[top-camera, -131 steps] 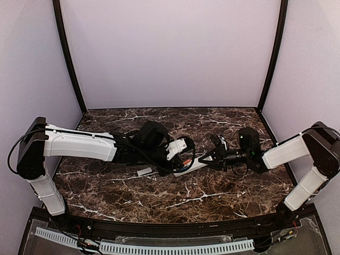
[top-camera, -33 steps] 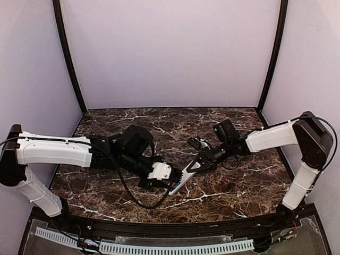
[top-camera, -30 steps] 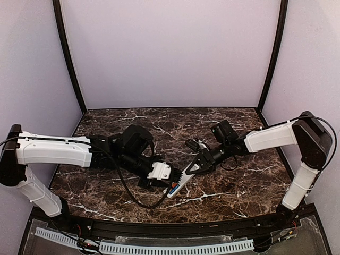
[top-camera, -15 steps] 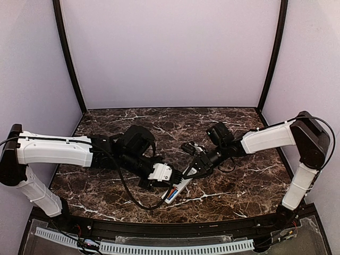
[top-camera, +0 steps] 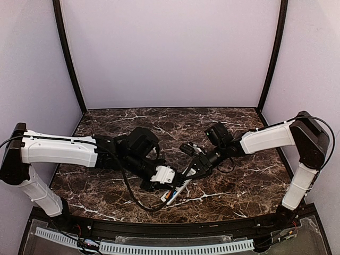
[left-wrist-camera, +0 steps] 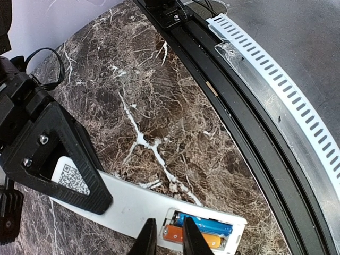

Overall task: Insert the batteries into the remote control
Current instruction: Press the battery in the battery compartment.

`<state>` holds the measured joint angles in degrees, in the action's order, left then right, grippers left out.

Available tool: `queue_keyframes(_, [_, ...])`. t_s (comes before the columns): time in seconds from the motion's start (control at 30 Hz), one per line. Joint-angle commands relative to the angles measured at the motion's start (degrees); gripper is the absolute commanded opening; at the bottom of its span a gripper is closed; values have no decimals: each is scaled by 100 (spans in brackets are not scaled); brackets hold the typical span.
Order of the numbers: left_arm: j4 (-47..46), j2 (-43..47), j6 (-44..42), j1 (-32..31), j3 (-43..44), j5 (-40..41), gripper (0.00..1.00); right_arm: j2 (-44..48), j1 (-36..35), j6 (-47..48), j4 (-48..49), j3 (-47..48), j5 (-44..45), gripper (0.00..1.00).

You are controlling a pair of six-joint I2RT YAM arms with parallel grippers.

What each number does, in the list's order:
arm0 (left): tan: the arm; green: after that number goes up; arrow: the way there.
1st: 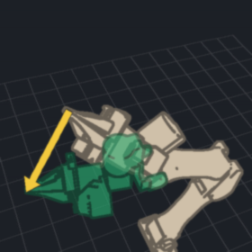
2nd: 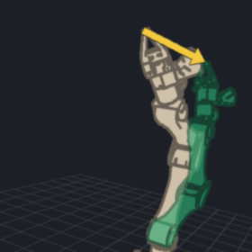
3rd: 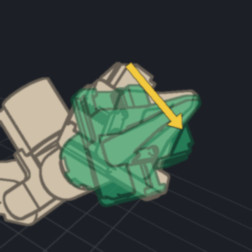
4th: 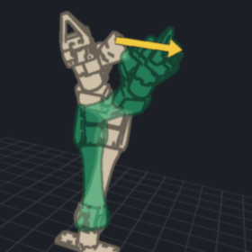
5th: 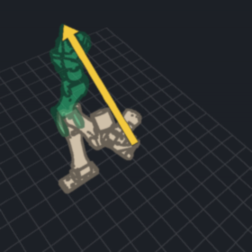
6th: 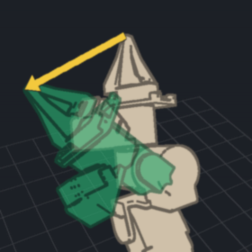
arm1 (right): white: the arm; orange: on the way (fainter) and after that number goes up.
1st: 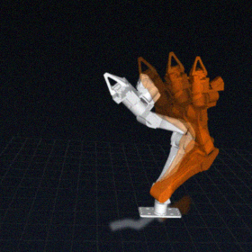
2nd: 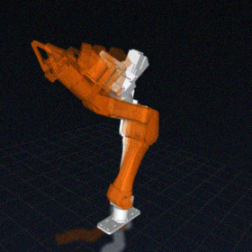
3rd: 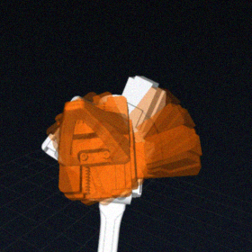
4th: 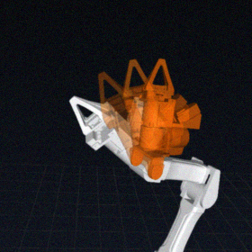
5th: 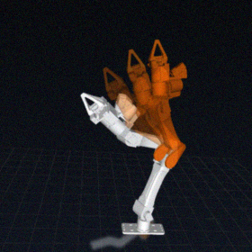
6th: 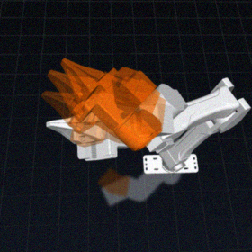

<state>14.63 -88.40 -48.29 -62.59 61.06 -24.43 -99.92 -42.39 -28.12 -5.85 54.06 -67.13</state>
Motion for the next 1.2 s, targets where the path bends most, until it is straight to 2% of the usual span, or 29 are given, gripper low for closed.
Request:
queue_keyframes(0.0, [238, -42, -51, -27, 174, -93, 16, -36, -72, 51, 53, 161, -90, 0])
queue_keyframes(0.37, [298, -214, 3, -26, 238, 12, 13, -1, -98, 77, 35, 171, -102, 0])
queue_keyframes(0.77, [473, -194, 32, -31, 71, -52, 3, 149, -94, 191, 18, 201, -116, 0])
queue_keyframes(1.17, [666, -203, 62, -44, 26, -290, 1, 364, 64, 198, 9, 206, -173, 0])
